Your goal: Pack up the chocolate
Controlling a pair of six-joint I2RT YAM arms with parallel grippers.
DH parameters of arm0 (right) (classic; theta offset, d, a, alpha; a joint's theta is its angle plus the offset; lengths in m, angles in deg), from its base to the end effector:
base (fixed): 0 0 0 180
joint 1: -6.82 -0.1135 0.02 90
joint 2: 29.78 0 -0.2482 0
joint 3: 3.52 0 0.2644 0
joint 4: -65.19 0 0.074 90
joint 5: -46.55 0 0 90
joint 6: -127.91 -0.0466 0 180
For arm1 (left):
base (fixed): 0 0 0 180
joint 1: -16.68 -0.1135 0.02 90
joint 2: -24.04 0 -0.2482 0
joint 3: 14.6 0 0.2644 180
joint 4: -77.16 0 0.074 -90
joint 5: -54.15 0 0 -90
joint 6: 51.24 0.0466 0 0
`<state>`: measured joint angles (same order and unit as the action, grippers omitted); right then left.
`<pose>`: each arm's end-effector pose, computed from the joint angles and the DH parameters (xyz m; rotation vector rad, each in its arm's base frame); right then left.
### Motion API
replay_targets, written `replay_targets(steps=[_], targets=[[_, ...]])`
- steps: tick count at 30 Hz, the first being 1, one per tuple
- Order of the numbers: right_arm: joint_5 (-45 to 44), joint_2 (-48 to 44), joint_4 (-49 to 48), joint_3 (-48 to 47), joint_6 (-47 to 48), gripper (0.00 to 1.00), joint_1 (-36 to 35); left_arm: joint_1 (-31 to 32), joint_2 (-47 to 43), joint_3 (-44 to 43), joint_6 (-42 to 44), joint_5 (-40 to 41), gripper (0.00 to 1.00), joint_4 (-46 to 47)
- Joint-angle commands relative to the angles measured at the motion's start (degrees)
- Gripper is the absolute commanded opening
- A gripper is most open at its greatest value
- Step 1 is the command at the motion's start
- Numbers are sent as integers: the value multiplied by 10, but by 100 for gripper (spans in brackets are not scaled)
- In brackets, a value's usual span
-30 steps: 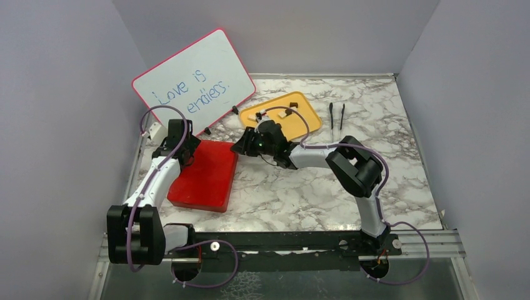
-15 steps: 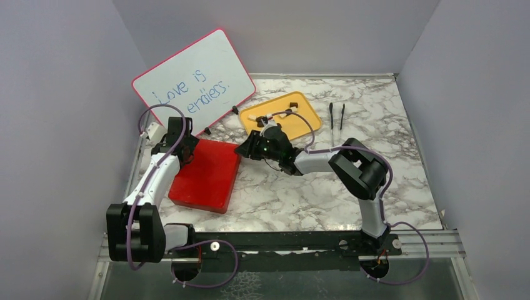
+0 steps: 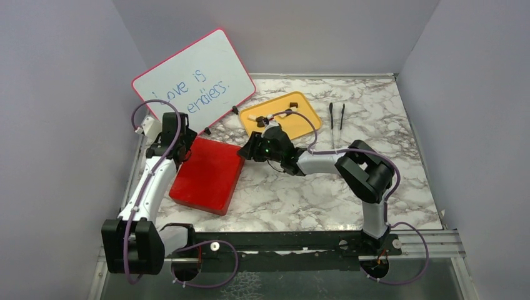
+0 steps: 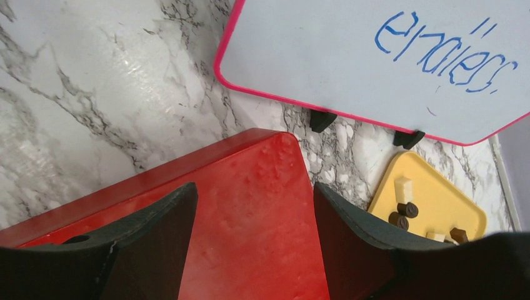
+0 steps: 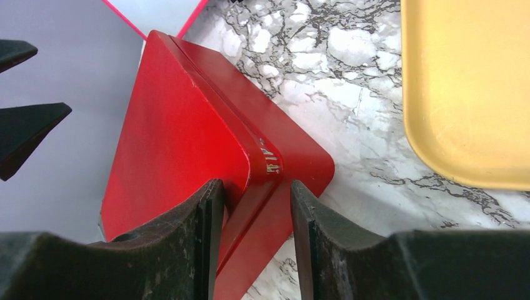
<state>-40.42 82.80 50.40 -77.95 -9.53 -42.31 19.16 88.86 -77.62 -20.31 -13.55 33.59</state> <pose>0.2820 0.3297 0.1316 -0.0696 2.1641 1.1004 0.2615 0.0064 0.2465 -1.2452 1.9234 -0.0929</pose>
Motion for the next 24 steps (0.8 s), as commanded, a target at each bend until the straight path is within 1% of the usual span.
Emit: replay_targets(steps=[1,5,6,8,10,11,15,16,18,19,24], targets=[[-26,-6,114,-22,49,49,-5,3,46,11,10,-48,69,44],[-27,-40,150,-40,97,54,-6,3,84,20,11,-53,69,52],[-45,-52,162,-43,111,54,-6,3,91,22,17,-53,69,56],[-65,-70,183,-50,135,54,-5,3,100,25,21,-55,69,58],[-82,-82,212,-64,156,52,-6,3,102,30,21,-59,69,63],[-88,-86,227,-72,164,49,-6,3,101,35,22,-59,69,66],[-89,-96,260,-96,180,28,-7,3,97,49,19,-62,69,80],[-90,-95,262,-101,186,22,-9,3,97,49,19,-65,69,81],[-105,-93,269,-114,195,5,-19,3,97,49,18,-69,69,81],[-110,-90,271,-123,200,1,-23,3,96,49,17,-68,69,81],[-131,-58,322,-186,218,1,-43,3,98,48,20,-70,69,84]])
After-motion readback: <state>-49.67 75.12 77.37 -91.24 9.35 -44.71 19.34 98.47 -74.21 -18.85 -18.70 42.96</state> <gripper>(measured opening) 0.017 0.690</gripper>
